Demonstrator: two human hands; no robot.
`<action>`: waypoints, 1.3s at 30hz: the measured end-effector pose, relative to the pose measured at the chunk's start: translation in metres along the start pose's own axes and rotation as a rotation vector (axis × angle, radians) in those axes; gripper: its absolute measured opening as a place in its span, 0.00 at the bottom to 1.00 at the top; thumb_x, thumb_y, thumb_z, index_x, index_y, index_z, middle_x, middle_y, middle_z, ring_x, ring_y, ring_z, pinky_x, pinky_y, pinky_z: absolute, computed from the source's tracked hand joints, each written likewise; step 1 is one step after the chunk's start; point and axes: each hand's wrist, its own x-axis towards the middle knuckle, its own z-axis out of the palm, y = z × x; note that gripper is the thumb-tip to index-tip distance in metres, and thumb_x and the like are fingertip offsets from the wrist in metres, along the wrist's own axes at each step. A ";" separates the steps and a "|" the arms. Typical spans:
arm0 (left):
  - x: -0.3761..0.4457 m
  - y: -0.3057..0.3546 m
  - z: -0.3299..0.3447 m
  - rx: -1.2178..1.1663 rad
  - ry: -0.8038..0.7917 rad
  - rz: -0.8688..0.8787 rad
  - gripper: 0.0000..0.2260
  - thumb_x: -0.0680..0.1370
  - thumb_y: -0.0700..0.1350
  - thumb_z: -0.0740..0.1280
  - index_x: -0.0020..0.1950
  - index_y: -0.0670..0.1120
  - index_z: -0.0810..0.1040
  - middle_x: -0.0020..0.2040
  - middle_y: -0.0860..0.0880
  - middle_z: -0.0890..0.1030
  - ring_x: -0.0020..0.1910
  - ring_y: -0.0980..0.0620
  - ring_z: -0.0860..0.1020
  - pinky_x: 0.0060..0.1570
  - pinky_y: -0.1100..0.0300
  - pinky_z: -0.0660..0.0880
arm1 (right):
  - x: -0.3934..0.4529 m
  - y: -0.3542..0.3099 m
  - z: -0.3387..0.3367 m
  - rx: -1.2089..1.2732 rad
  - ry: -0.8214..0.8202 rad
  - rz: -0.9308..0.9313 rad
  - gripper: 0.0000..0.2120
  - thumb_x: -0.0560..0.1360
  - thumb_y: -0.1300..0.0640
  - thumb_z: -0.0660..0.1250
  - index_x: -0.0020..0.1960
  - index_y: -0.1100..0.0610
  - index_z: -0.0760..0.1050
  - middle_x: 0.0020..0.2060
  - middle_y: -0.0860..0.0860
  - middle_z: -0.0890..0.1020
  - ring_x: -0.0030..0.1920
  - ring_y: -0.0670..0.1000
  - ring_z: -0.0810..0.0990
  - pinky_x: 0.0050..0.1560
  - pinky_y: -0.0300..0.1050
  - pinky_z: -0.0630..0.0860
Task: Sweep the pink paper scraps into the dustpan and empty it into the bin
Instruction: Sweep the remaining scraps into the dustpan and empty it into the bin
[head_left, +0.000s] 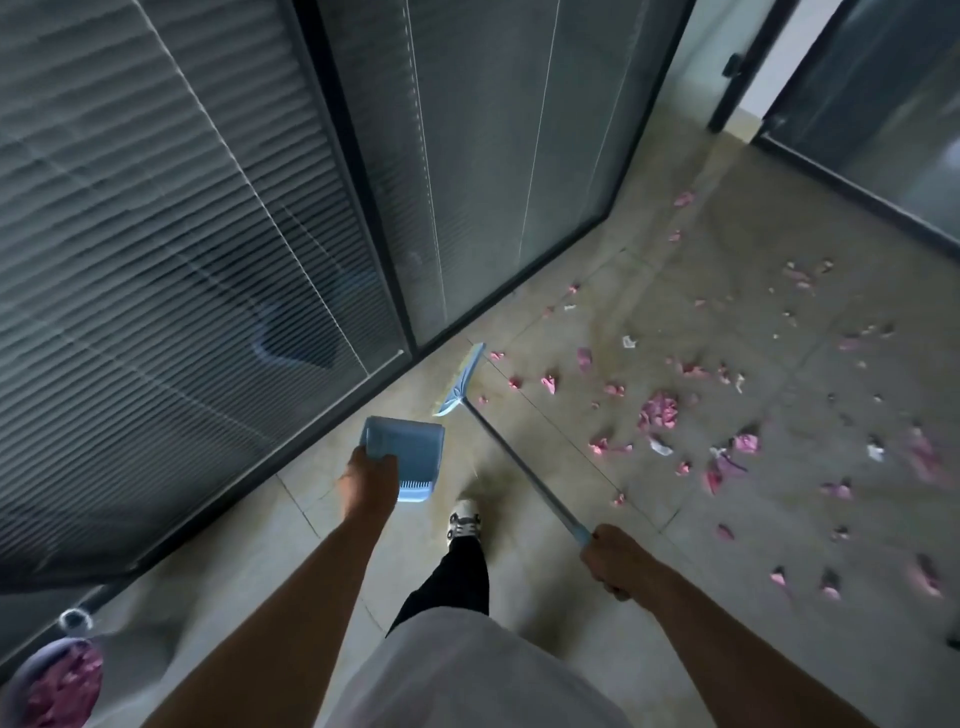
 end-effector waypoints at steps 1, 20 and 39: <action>0.007 0.010 0.000 0.001 -0.005 -0.014 0.14 0.74 0.44 0.62 0.58 0.41 0.74 0.48 0.40 0.80 0.45 0.41 0.78 0.36 0.54 0.75 | 0.007 -0.012 -0.001 -0.020 0.001 0.007 0.15 0.77 0.58 0.57 0.61 0.61 0.69 0.38 0.54 0.76 0.28 0.49 0.71 0.23 0.37 0.66; 0.112 0.110 0.054 -0.154 -0.078 -0.210 0.07 0.75 0.41 0.62 0.52 0.42 0.74 0.30 0.44 0.71 0.21 0.51 0.66 0.21 0.63 0.64 | 0.114 -0.165 -0.081 0.139 -0.037 0.067 0.16 0.77 0.55 0.63 0.59 0.66 0.75 0.31 0.54 0.76 0.27 0.49 0.74 0.26 0.40 0.70; 0.103 0.224 0.176 -0.119 0.137 -0.149 0.04 0.77 0.42 0.61 0.46 0.43 0.74 0.29 0.45 0.72 0.22 0.51 0.67 0.21 0.65 0.66 | 0.188 -0.049 -0.256 0.644 -0.114 0.319 0.12 0.78 0.61 0.61 0.37 0.62 0.73 0.20 0.51 0.68 0.20 0.46 0.63 0.22 0.35 0.58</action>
